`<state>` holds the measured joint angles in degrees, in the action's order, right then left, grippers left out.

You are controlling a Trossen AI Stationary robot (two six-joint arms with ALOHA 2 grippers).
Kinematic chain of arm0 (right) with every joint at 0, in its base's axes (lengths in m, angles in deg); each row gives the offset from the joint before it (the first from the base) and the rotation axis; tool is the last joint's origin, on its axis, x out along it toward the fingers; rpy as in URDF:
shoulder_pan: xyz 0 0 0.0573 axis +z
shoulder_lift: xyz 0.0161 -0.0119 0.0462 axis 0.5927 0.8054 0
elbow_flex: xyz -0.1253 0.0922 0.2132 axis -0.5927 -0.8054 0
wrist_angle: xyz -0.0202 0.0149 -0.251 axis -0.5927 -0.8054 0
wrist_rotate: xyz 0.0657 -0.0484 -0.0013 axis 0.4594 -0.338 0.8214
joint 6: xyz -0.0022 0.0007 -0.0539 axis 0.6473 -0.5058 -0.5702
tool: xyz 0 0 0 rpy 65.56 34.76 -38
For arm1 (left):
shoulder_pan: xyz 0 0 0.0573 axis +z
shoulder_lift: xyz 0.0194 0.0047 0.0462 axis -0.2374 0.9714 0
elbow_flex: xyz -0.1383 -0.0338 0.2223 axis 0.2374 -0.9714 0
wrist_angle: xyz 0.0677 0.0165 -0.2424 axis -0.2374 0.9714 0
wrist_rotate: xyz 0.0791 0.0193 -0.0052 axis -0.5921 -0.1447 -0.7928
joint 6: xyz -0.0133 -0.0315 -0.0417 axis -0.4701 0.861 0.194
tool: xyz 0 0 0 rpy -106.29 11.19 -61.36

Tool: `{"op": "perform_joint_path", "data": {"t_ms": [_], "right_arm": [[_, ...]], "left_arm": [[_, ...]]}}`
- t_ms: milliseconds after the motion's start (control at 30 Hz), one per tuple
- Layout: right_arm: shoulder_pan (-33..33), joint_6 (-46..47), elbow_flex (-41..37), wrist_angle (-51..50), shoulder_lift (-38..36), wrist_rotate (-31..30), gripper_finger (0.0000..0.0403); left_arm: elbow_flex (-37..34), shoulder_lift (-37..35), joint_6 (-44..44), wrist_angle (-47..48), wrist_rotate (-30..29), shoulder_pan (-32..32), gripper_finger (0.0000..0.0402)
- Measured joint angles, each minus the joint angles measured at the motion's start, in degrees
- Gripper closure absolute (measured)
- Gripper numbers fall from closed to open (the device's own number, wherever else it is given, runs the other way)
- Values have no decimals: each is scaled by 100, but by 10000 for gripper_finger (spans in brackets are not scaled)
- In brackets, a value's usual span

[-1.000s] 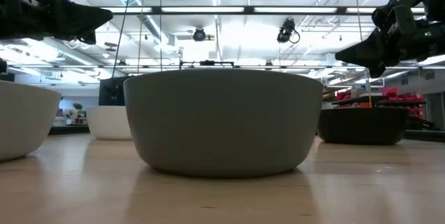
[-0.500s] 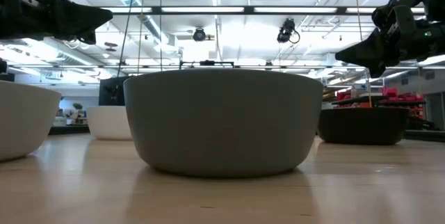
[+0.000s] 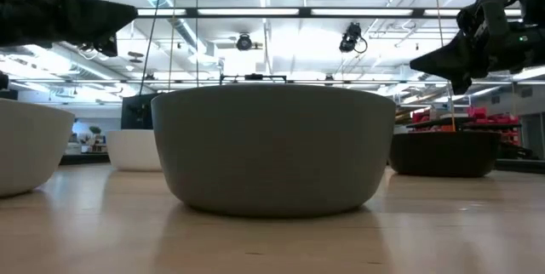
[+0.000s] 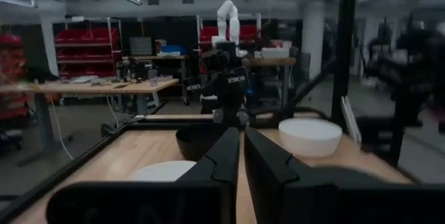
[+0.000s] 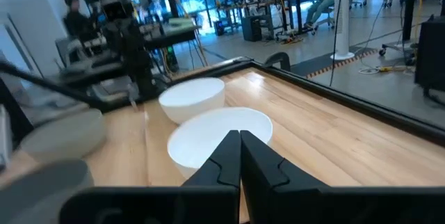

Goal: Nest bowls inside each other
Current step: Stack the black bowl on the top middle white bowl

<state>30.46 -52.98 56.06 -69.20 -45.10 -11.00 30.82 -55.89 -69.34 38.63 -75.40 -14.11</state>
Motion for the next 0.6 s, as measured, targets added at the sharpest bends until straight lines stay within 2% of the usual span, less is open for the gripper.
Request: {"op": "perform_joint_path", "data": {"t_ms": [167,333,500,600], "right_arm": [[0,252,4,359,-2,2,393],[1,44,260,208,19,1,393],[-2,261,1017,-917,170,-93,393],[-2,610,1641,-1958,417,-447,393]], "left_arm": [[0,-1,754,-32,-781,0,380],[55,0,757,155,-1478,0,375],[455,1,757,972,-2175,1,365],[708,4,817,1477,-2375,0,363]]}}
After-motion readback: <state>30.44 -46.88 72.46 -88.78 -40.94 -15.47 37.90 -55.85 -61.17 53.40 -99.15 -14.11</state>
